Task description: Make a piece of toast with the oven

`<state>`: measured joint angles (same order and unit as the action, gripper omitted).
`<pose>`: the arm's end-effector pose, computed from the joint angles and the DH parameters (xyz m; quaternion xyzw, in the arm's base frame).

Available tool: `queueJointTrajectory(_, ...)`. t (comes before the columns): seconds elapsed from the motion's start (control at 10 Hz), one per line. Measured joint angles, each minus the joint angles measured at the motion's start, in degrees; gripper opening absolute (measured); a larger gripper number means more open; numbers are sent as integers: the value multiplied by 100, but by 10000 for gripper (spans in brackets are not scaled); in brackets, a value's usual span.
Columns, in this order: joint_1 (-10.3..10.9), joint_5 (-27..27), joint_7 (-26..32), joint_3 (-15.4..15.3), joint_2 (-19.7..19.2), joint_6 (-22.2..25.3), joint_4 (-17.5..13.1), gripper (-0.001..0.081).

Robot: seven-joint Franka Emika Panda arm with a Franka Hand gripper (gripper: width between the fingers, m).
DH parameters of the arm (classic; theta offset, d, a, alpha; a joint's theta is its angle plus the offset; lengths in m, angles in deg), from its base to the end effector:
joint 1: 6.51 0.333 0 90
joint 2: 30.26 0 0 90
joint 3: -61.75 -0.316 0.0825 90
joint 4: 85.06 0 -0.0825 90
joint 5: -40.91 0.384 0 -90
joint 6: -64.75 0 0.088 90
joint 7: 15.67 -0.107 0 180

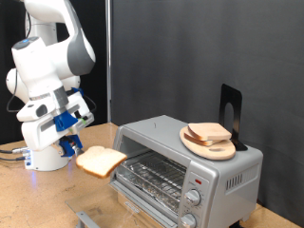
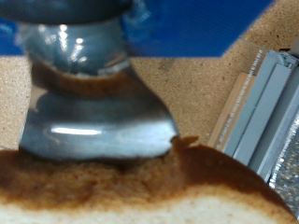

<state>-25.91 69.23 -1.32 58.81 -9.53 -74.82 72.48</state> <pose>0.3659 -0.1082 0.3316 -0.9669 0.2016 -0.0651 0.1420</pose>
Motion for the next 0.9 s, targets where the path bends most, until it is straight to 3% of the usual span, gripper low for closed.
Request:
queueJointTrajectory(0.5,46,82,82,-104,-556,-537,25,391)
queueJointTrajectory(0.7,44,82,82,-127,-609,-537,15,391)
queueJointTrajectory(0.9,43,-1,446,-117,-616,-239,-19,391)
